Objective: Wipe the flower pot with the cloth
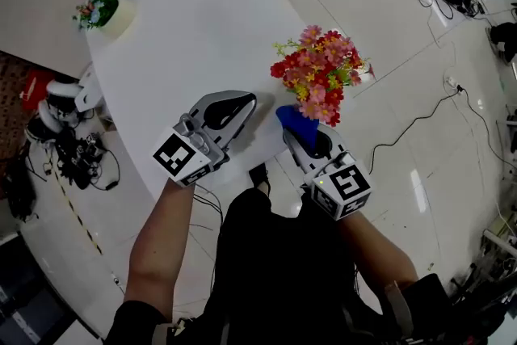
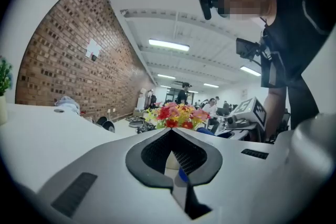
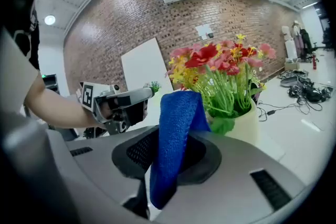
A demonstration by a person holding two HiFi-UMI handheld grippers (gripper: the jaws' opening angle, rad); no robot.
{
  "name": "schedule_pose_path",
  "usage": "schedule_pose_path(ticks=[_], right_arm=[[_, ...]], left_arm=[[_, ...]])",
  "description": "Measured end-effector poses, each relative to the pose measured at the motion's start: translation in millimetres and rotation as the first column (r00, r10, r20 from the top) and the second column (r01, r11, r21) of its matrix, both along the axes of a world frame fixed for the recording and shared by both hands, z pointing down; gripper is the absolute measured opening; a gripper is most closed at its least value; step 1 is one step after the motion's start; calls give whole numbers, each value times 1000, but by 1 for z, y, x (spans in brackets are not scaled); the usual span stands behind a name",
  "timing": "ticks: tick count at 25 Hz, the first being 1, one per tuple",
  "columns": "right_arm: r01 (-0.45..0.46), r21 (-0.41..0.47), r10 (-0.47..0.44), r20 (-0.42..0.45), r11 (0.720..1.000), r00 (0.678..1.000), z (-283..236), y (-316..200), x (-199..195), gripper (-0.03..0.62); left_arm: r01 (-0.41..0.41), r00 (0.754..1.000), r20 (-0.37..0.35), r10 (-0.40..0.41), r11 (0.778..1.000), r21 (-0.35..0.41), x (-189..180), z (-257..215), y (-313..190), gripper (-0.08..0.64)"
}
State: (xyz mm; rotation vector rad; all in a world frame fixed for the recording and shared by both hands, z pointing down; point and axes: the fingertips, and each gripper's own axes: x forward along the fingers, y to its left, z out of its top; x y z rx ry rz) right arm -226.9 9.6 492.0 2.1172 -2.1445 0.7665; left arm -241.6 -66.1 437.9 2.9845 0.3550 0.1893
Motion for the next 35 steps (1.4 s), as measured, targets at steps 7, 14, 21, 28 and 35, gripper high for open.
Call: schedule_pose_path(ticks=[7,14,21,28,35], right_arm=[[-198,-10,197,-43,980,979,4,-25,4,79],[-325,-72,315,-123,943,941,10,-41,23,79],[-434,-93,420,-143,896,896,16,-61,48,78],[-404,-124,379,-183,906,907,23,-83,26,78],[-541,-146,504,-229,828,833,27,-82,59,78]], left_arm=[[-20,1000,6,20,1000,3,-5,13,-7,0],[-15,1000,20,15,1000,-10,-1,18,-2,0],[-17,1000,25,17,1000,-9,15,18,-14,0],[-9,1000,24,9,1000,-15,0,16,-31,0],[-11,999,33,11,1000,-10,-10,14,-42,0]])
